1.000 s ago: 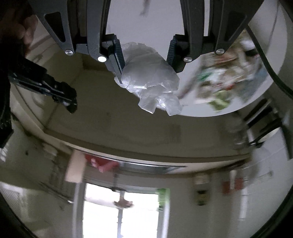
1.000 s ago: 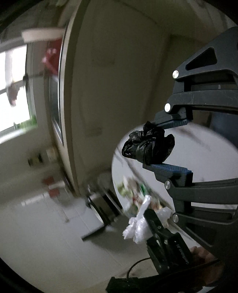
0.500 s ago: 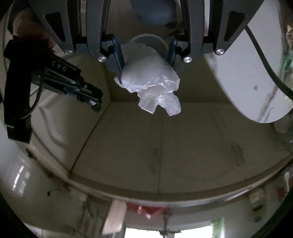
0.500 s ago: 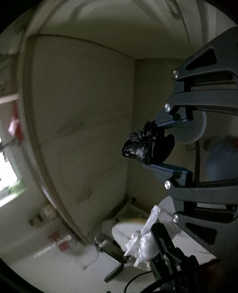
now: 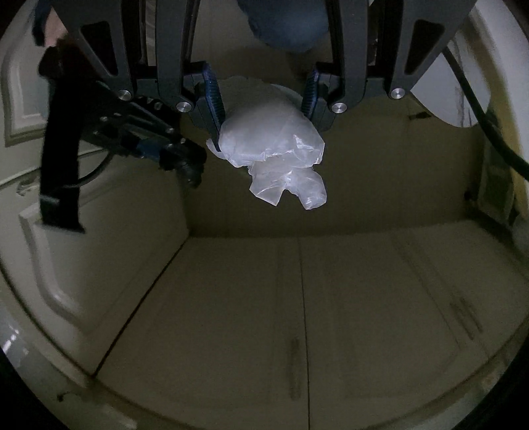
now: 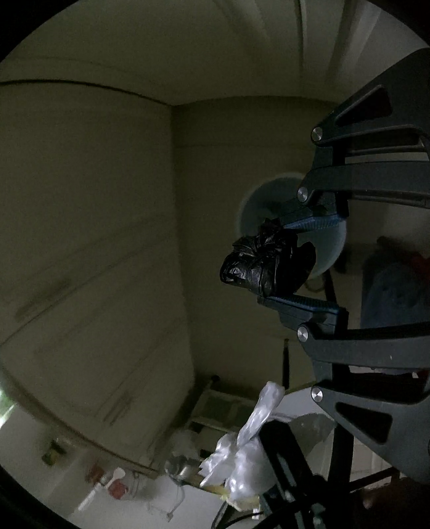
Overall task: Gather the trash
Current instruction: 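Carry both bags over the floor bin and open both tools to drop them, then return both tools to the table above the remaining trash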
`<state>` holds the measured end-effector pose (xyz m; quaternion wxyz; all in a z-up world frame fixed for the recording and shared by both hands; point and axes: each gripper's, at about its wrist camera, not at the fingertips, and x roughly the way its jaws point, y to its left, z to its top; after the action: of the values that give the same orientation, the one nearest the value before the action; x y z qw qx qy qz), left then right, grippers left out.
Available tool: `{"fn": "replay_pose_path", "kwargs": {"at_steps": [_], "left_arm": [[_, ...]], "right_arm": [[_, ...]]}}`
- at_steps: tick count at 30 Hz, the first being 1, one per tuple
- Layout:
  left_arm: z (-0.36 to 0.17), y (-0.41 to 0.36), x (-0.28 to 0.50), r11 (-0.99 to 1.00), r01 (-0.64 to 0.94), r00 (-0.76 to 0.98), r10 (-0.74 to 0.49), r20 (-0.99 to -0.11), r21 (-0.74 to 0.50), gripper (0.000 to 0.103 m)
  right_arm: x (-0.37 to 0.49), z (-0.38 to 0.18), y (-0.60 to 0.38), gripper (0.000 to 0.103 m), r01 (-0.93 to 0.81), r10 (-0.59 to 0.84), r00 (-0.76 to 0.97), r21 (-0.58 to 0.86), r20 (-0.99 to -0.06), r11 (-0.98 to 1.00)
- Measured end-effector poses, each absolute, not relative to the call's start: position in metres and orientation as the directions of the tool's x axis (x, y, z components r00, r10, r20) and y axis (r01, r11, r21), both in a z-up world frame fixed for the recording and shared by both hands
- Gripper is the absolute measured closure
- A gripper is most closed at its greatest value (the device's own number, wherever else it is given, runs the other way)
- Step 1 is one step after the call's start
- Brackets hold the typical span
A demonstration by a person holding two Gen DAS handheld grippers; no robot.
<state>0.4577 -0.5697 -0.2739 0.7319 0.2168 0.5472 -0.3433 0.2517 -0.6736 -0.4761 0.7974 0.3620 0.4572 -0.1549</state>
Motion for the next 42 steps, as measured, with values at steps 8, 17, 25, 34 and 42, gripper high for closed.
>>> {"fn": "replay_pose_path", "kwargs": {"at_steps": [8,17,25,34,42], "left_arm": [[-0.300,-0.590,0.478,0.691,0.722,0.175,-0.189,-0.966,-0.005,0.028],[-0.300,-0.592,0.483,0.716,0.697,0.225,-0.191,-0.955,0.021,0.025],[-0.289,-0.555,0.444,0.717,0.697,0.274,-0.245,-0.930,0.016,0.024],[-0.256,-0.491,0.429,0.712,0.702,0.324,-0.359,-0.875,-0.032,0.024],[-0.197,-0.405,0.401,0.753,0.656,0.460,-0.453,-0.764,-0.050,0.017]], "right_arm": [[0.264,-0.530,-0.678,0.069,0.601,0.162,0.479,0.457,-0.863,0.656],[0.270,-0.548,-0.687,0.012,0.602,0.175,0.482,0.469,-0.859,0.647],[0.259,-0.545,-0.674,0.000,0.659,0.151,0.468,0.458,-0.871,0.597],[0.245,-0.485,-0.669,0.000,0.663,0.063,0.516,0.445,-0.854,0.602],[0.228,-0.380,-0.628,0.000,0.610,-0.062,0.627,0.440,-0.777,0.660]]}}
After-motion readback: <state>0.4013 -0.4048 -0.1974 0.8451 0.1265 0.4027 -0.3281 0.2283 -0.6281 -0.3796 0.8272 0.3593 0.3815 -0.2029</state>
